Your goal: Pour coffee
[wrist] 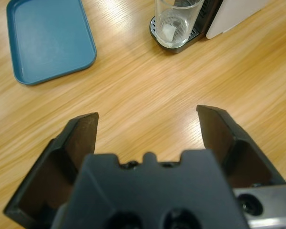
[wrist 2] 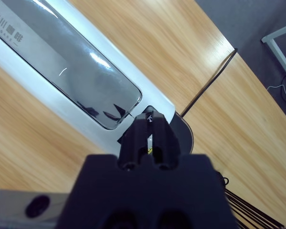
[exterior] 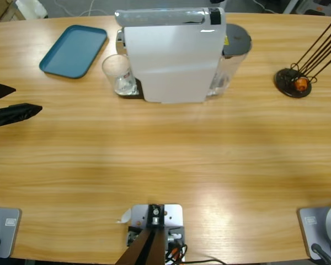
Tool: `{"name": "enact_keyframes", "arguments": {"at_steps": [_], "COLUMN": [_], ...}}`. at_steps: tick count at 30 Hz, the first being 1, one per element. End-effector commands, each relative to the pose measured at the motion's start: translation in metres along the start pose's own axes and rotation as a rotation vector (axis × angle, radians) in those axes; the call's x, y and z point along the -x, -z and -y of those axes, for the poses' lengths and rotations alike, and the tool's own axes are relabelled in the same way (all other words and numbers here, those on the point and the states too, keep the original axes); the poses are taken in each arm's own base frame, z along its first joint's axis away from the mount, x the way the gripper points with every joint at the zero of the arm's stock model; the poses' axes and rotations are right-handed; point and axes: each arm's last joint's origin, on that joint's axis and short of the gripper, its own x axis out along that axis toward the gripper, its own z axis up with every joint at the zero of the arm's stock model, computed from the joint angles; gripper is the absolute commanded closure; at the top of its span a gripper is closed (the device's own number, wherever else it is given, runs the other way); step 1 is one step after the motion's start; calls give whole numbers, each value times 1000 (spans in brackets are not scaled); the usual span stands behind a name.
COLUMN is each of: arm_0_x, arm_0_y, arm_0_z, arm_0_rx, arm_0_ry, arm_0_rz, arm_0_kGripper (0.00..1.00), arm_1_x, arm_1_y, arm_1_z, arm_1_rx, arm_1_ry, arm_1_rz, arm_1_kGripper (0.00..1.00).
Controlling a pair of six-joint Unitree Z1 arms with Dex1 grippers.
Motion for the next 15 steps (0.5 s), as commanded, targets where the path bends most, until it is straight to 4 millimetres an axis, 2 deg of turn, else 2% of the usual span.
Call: {"name": "enact_keyframes", "arguments": {"at_steps": [1, 15], "arm_0_x": [-9, -9], "arm_0_y": [6, 6], "arm_0_z": [1, 1], "arm_0_rx": [0, 0], "arm_0_ry": [14, 17], "arm_0_rz": [-43, -44], "arm_0_kGripper": [105, 105], "arm_1_x": [-33, -38], "arm_1_y": [9, 13], "arm_1_z": [2, 3], "arm_1_rx": [10, 7], "arm_1_ry": [-8, -9], "arm_1_rz": [-102, -119], "arm_1_kGripper": [1000, 1000]}}
